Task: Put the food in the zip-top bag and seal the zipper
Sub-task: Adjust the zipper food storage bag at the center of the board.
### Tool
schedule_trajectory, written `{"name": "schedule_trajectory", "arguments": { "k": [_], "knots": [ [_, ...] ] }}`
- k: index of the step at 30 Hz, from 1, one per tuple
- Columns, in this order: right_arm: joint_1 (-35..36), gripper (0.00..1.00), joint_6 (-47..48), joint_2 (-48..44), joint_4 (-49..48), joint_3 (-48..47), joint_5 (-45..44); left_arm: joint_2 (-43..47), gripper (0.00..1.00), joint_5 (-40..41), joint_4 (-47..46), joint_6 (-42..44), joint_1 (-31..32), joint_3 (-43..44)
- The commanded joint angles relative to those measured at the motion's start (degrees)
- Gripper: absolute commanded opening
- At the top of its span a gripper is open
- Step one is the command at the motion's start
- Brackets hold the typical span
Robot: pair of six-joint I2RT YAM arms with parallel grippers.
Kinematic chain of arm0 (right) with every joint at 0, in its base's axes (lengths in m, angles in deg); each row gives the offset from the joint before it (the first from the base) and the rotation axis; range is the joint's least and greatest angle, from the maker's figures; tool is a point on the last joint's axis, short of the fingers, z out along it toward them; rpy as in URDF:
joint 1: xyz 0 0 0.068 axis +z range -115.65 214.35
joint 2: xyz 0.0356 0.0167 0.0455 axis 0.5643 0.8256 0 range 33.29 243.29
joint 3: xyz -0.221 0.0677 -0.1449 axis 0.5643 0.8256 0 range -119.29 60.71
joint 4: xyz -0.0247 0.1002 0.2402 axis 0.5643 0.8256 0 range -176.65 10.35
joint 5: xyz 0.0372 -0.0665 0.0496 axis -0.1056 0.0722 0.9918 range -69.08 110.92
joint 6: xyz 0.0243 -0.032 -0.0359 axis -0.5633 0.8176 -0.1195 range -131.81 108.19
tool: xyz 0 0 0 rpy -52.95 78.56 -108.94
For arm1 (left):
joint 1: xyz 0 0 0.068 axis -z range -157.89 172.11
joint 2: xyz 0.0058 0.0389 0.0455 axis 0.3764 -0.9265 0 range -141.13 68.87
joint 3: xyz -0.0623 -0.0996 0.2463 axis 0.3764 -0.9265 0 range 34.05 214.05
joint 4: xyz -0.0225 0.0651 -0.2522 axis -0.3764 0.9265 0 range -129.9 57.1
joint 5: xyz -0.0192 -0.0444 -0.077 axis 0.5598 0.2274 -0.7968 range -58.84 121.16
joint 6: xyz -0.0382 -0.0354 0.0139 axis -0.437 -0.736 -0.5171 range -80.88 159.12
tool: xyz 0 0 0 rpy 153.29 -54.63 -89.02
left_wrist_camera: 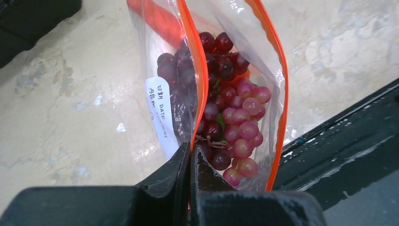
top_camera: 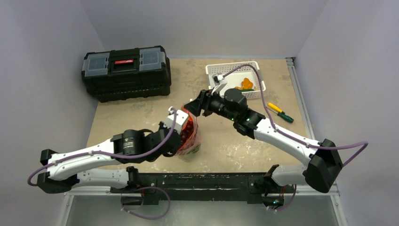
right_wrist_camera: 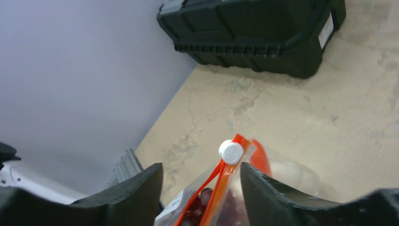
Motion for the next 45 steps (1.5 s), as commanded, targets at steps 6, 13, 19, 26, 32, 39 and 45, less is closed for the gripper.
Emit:
{"name": "schedule_trajectory", "arguments": {
  "k": [6, 13, 19, 26, 32, 39, 45],
  "knots": [
    [-10.0, 0.9, 23.2, 1.0, 5.8, -10.4, 19.4, 8.0, 0.0, -6.9, -12.4, 1.6, -2.5, -5.5],
    [-8.4, 0.75, 5.3, 5.3, 23.6, -20.0, 3.3, 8.1, 0.0, -6.6, -12.1, 0.1, -2.7, -5.4],
    [-1.6, 0.76, 2.6, 4.7, 36.0, -23.4, -16.6, 7.7, 0.0, -7.3, -11.8, -0.2, -2.8, -5.1],
    [0.2, 0.9, -2.2, 1.7, 46.2, -25.8, -29.7, 8.0, 0.0, -7.3, -11.6, -0.3, -3.2, -5.4],
    [-0.2, 0.95, -3.3, -1.7, 46.1, -19.9, -25.6, 7.5, 0.0, -5.6, -8.8, -2.6, -6.4, -4.3],
    [-0.2, 0.98, -13.9, -3.7, 49.2, -18.9, -24.9, 7.3, 0.0, -8.3, -9.3, -0.9, -10.5, -3.4],
    [0.2, 0.94, -23.0, -2.5, 47.3, -17.4, -21.1, 7.8, 0.0, -10.7, -12.2, 0.0, -10.5, -5.1]
  ]
}}
